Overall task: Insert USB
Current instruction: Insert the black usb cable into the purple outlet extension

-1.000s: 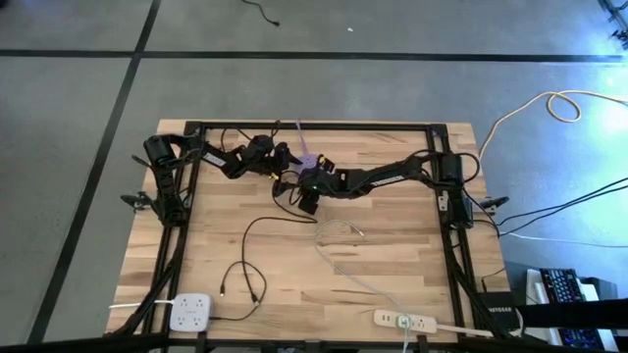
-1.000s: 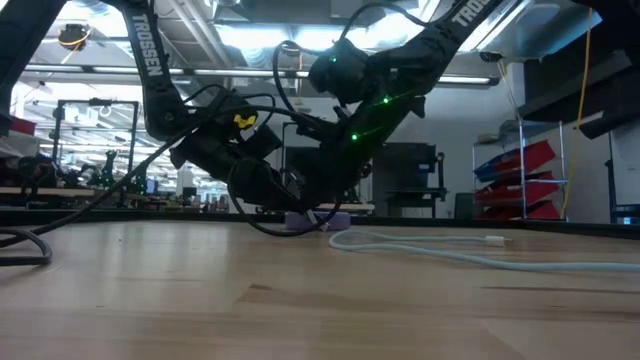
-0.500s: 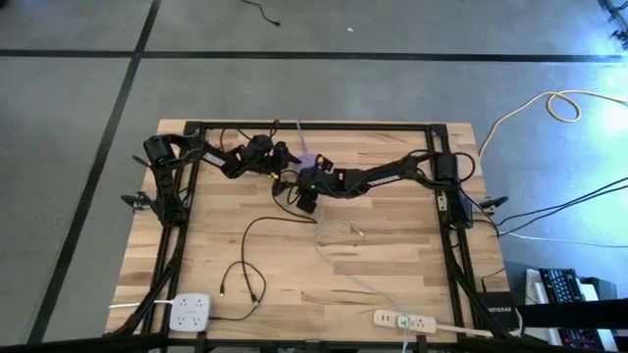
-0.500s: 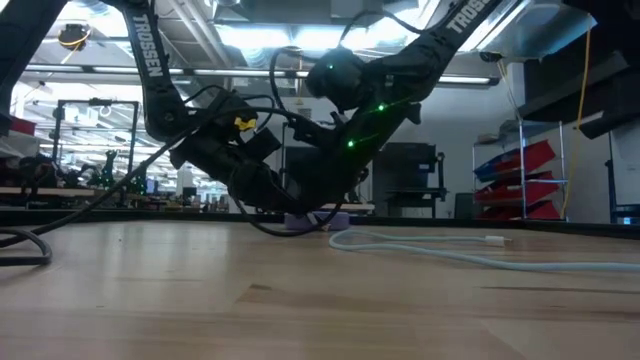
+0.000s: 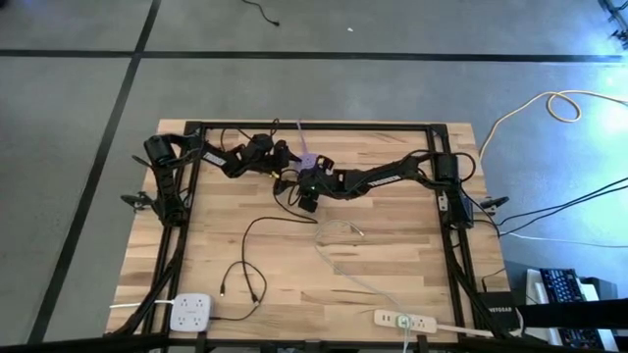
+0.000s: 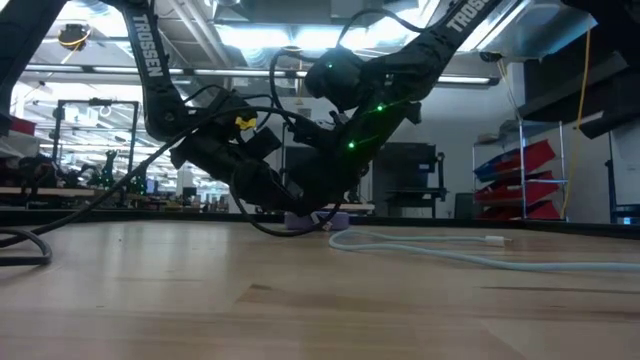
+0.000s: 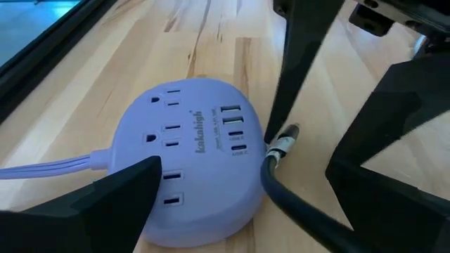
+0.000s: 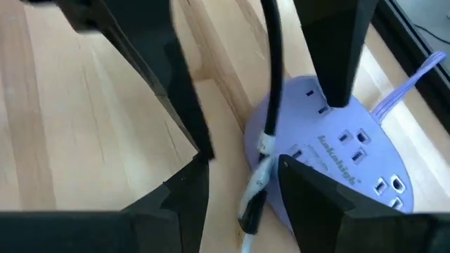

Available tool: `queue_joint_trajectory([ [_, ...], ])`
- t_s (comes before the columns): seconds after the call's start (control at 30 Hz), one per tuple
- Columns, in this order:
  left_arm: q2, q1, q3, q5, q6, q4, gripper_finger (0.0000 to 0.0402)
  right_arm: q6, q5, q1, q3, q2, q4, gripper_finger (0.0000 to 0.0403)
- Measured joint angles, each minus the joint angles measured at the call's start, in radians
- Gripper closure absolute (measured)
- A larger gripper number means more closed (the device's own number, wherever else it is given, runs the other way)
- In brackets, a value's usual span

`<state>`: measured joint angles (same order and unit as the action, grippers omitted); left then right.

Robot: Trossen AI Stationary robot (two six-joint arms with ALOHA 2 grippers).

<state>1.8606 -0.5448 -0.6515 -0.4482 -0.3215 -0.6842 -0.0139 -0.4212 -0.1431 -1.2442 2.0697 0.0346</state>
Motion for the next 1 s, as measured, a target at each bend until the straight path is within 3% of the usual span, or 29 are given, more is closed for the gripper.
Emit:
queue_joint_trajectory([
  [0.17, 0.000, 0.006, 0.002, -0.009, 0.000, 0.002, 0.0002, -0.006, -0.031, -0.005, 0.000, 0.000, 0.044, 0.0253],
  [1.0, 0.000, 0.004, 0.002, 0.011, 0.004, 0.001, 0.0002, -0.014, 0.151, 0.006, 0.002, 0.001, 0.075, 0.0253],
])
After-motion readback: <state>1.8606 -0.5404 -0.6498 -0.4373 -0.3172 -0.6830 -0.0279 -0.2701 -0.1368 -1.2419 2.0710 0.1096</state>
